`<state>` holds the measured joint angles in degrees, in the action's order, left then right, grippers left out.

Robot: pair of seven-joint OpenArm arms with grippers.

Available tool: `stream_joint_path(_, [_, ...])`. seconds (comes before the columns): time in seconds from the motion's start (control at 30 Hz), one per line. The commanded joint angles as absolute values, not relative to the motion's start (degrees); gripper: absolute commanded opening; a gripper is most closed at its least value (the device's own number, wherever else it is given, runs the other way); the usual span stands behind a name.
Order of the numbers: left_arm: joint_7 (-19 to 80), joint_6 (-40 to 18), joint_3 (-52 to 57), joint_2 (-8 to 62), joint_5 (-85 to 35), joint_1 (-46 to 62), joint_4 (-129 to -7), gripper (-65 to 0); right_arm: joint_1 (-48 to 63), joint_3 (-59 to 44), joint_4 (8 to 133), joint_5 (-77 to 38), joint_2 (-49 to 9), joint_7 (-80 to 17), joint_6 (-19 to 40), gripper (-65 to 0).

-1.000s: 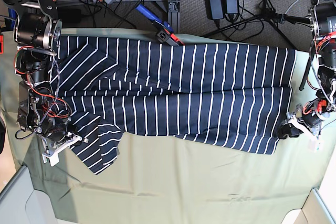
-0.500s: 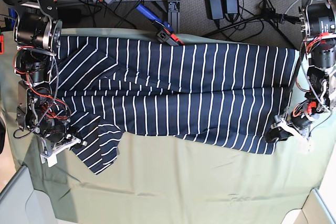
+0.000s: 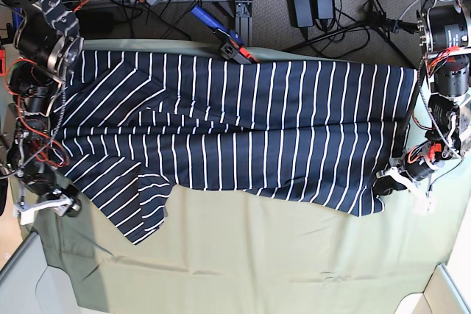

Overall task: Fold the T-shirt properly
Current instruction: 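Regrasp the shirt layers with both grippers near the hem, then lift the grasped layers with both grippers and fold them toward the collar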

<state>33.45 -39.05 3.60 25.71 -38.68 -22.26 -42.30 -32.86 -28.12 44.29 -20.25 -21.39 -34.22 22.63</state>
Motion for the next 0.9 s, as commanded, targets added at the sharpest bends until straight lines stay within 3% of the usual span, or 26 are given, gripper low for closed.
stream_joint_path(0.0, [34.3, -40.0, 3.7, 26.4, -38.8, -23.3, -42.9, -65.0, -34.4, -28.3, 45.3, -20.4, -22.5, -33.0, 25.8, -26.4])
stream_joint_path(0.5, [34.5, -40.0, 3.7, 26.4, -42.0, -23.3, -42.9, -65.0, -32.8, -8.1, 43.7, -20.4, -22.5, -33.0, 25.9, -26.6])
stream_joint_path(0.87, [34.5, -40.0, 3.7, 26.4, -42.0, -23.3, -42.9, -65.0, -32.8, -7.4, 44.2, -22.4, -21.7, -33.1, 25.9, -26.7])
